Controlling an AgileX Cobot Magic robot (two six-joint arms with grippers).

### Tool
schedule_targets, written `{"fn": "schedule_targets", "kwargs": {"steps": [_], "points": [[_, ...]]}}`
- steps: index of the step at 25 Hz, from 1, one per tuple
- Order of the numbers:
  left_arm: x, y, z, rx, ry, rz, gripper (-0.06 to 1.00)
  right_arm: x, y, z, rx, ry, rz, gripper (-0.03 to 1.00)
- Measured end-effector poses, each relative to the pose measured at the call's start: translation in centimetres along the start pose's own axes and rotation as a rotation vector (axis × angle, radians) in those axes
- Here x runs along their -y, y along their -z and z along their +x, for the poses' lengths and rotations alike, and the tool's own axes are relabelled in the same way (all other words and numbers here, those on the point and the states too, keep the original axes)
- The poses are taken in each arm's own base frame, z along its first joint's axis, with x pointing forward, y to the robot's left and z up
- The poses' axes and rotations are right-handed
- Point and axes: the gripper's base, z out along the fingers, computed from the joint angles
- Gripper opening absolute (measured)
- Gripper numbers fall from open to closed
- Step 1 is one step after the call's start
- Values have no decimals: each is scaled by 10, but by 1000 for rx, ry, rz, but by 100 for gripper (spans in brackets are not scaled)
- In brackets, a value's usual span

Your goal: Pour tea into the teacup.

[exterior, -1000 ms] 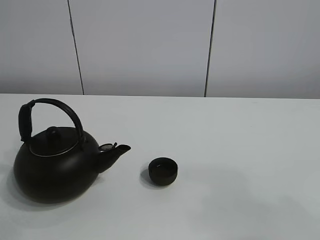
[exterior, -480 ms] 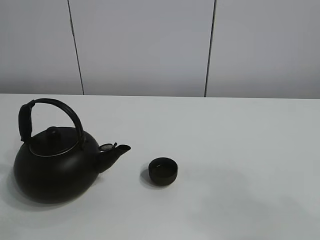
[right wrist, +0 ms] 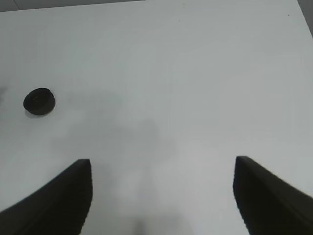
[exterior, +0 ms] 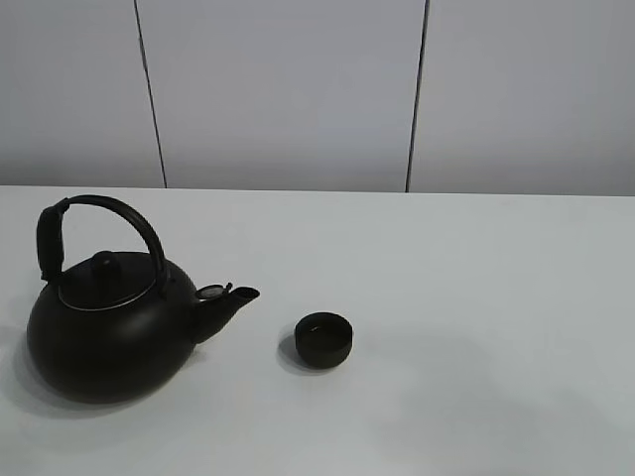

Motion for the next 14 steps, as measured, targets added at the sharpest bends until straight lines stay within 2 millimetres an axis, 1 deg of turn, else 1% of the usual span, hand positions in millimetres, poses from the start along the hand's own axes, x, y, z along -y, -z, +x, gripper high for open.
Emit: {"fn": "schedule_targets", "kwargs": {"steps": [2, 8, 14], "points": [[0, -1, 0, -3, -1, -3, 31, 0, 0, 0, 0, 0, 0, 54], [-7, 0, 0, 2, 72, -76, 30, 0, 0, 0, 0, 0, 0, 54], [-8, 0, 0, 3, 85, -83, 30, 0, 0, 0, 0, 0, 0, 54]]}}
